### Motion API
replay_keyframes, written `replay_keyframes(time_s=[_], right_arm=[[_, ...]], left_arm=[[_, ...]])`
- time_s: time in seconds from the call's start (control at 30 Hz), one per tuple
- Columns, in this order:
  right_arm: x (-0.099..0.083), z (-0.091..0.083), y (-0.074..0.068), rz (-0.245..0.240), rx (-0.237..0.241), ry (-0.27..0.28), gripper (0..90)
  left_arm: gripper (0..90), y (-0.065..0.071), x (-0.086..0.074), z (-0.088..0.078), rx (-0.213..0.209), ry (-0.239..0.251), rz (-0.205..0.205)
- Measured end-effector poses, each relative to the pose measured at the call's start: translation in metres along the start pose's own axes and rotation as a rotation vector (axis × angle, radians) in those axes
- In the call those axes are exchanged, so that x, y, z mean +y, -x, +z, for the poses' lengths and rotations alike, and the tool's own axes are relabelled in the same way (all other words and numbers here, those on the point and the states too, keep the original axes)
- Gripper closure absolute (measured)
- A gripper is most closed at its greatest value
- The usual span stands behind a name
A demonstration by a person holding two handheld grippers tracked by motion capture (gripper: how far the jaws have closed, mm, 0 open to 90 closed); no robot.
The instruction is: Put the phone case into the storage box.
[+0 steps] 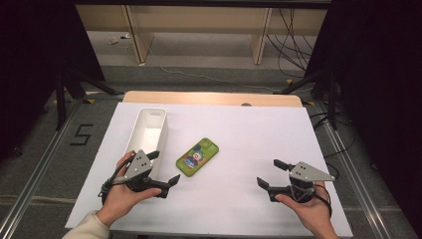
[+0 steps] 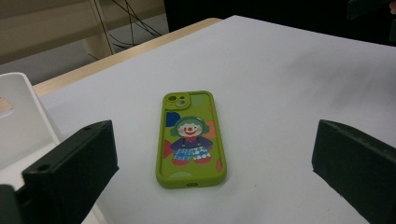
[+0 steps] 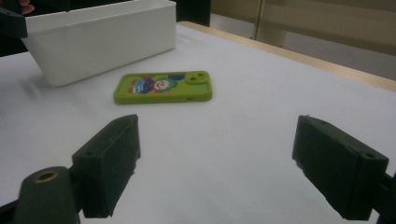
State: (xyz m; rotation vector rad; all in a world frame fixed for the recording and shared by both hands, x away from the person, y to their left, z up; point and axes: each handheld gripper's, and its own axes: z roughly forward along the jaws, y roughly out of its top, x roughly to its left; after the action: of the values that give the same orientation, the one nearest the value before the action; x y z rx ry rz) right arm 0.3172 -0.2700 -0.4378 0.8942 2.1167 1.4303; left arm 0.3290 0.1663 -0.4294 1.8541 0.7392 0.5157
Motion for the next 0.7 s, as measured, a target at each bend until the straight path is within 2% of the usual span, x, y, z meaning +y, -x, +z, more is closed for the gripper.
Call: replay_keyframes(time_s=[0.3, 0.5, 0.7], right_arm=[[0.000, 0.000, 0.000, 0.003, -0.002, 0.004, 16.3], [0.000, 0.000, 0.000, 0.002, -0.004, -0.001, 16.3], [0.000, 0.001, -0.001, 0.000, -0.004, -0.003, 16.3]], left_arm=[[0.0, 0.001, 0.001, 0.000, -0.001, -0.001, 0.001], [0.0, 0.005, 0.009, 0.004, -0.007, -0.030, 0.019], [0.0, 0.007, 0.019, 0.017, -0.014, -0.067, 0.014]])
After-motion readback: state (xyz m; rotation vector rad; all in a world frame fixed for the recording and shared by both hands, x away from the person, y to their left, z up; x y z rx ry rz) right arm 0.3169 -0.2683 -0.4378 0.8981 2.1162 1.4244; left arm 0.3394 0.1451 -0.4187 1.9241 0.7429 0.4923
